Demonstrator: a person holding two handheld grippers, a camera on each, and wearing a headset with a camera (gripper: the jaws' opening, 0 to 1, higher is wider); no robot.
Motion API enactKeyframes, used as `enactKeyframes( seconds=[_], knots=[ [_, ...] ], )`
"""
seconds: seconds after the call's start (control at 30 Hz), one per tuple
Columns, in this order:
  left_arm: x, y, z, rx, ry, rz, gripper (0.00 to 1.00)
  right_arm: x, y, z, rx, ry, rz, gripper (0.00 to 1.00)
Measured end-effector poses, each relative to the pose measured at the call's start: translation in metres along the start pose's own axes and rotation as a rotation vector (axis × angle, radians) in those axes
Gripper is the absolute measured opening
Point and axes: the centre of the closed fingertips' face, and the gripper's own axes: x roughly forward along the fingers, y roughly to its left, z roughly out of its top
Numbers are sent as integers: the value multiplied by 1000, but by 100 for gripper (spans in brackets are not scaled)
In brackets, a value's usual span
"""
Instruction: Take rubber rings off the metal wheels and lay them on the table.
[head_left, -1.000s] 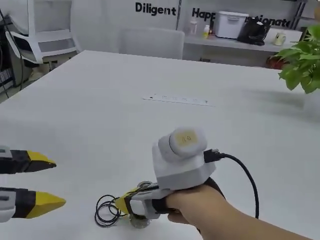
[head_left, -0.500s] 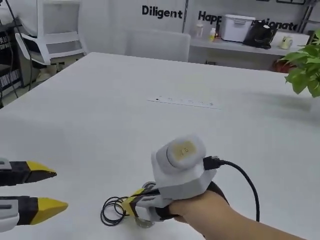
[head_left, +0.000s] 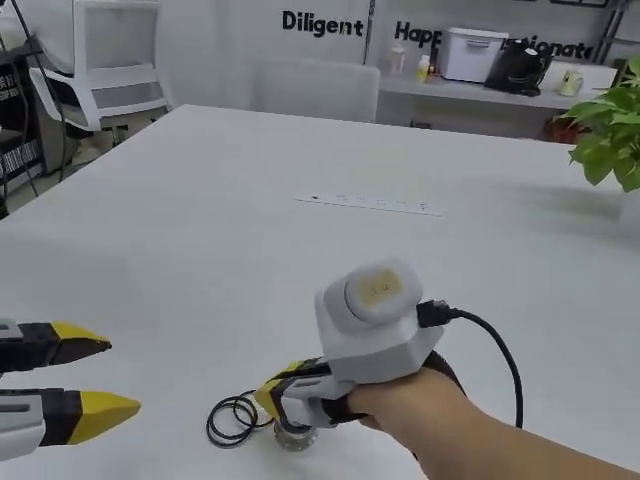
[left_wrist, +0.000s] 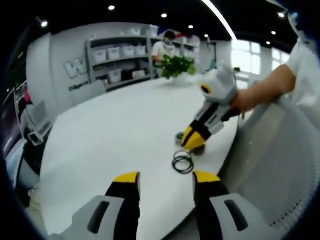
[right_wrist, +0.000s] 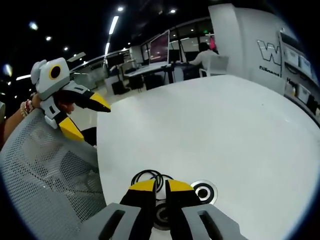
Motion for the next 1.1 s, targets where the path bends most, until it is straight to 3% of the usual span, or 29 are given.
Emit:
enactKeyframes(
  seconds=[0.23, 0.37, 0.5, 0.57, 0.73, 0.83, 0.97, 1.1],
  knots=[
    [1, -4, -2, -1, 10, -13, 46, -10, -4, 17, 13, -52, -13, 7],
    [1, -1, -4, -12, 18, -5, 48, -19, -4, 28, 63, -89, -6, 12],
    [1, -2, 1, -17, -5, -6, 48, -34, -6, 44, 13, -133, -26, 18],
    [0, -1, 4, -30, -27, -5, 49, -39, -6, 46, 7, -139, -27, 21],
    [0, 3, 3, -25, -25, 20, 54, -51, -10, 48, -5, -123, -58, 32],
    [-1, 5, 7, -41, -49, 28, 54, -62, -8, 51, -29, -132, -60, 38],
    [-4, 10, 9, -72, -70, 59, 57, -78, -14, 43, -163, -93, -104, 47],
    [-3, 11, 9, -67, -67, 68, 62, -97, -14, 37, -140, -122, -103, 54]
  ],
)
